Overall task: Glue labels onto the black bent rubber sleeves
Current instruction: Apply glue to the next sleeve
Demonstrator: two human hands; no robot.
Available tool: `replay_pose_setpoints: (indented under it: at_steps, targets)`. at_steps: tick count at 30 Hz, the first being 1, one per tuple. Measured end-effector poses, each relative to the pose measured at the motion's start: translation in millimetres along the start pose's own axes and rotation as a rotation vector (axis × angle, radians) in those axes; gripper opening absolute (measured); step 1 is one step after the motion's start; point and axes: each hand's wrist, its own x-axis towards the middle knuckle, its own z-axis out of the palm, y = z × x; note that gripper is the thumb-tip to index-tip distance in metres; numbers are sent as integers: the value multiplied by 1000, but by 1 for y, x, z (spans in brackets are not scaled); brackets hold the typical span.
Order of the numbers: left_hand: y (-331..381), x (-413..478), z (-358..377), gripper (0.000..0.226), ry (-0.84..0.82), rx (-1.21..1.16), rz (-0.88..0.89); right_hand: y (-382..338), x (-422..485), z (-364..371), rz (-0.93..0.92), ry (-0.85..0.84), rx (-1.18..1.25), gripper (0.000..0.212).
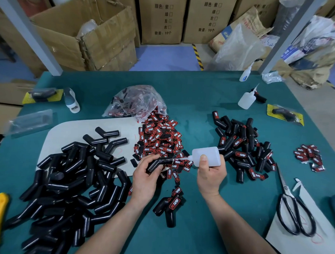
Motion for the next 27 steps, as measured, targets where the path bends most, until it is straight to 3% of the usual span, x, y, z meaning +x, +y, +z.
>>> replay_pose_setpoints:
  at_steps: [27]
  targets:
    - [4, -1, 0, 34, 30, 33, 35, -2, -2, 0, -28, -17, -34, 18]
